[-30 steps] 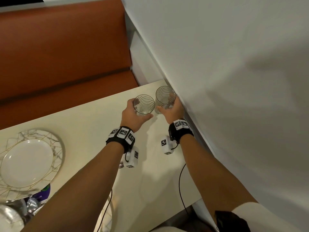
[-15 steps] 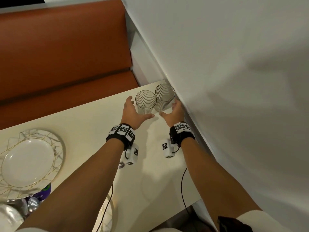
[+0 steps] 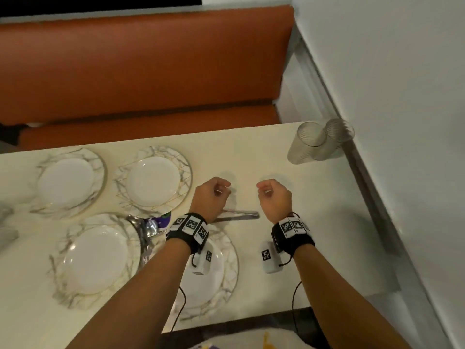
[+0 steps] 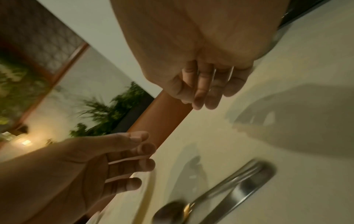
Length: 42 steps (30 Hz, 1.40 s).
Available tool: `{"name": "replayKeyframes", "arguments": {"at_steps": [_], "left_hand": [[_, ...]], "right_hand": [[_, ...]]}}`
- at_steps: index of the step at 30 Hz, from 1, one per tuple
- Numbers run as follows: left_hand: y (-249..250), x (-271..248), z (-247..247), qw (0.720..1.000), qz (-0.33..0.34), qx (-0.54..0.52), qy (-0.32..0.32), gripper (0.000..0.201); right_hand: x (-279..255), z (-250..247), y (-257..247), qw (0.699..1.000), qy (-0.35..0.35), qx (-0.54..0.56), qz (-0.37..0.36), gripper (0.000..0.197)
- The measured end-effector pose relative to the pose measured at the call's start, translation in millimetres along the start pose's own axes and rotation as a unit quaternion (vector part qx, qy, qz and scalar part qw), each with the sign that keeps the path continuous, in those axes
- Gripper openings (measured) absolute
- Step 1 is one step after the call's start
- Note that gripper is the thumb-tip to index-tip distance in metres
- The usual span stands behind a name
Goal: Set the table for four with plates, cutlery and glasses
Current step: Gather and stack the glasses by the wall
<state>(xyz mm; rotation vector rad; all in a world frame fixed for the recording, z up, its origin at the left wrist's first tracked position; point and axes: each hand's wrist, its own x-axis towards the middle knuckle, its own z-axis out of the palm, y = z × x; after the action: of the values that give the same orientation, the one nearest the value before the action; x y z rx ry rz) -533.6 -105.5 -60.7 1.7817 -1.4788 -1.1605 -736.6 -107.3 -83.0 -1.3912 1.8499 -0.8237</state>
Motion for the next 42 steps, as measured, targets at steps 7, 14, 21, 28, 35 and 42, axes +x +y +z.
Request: {"name": "replayKeyframes", "arguments": {"at_steps": [7,14,21,28,35,42], "left_hand": [[-107.9,-75.1,-149.1,0.993,-0.046,-0.016,0.107,0.02],[-211.5,-137.3,-322.7,0.975,-0.062,0.006,0.211,0.017],[-295.9,-189.8,-443.3,0.939,-0.122,0.067,0.315,0.024],[-347.6,-190.0,-485.2,0.932,-0.145,0.199,0.267,0.056],[-360.5,-170.8,-479.3,0.925,-0.124,0.29,0.214,0.081],[-375.4,-166.7,-476.5,0.919,-0.139,0.299,0.219,0.077]], "right_hand": [[-68.7,134.9,-114.6,0.987,-0.129,-0.004,-0.094,0.018],[-156.2,288.4,-226.9,0.956,-0.232,-0.008,-0.179,0.016],[-209.4,390.6,-303.8,0.907,-0.331,-0.039,-0.256,0.018],[-215.7,460.5,-350.1,0.869,-0.369,-0.088,-0.316,0.021],[-199.4,521.2,-389.4,0.832,-0.373,-0.172,-0.374,0.025],[-192.0,590.8,-433.3,0.767,-0.381,-0.288,-0.429,0.059]]}}
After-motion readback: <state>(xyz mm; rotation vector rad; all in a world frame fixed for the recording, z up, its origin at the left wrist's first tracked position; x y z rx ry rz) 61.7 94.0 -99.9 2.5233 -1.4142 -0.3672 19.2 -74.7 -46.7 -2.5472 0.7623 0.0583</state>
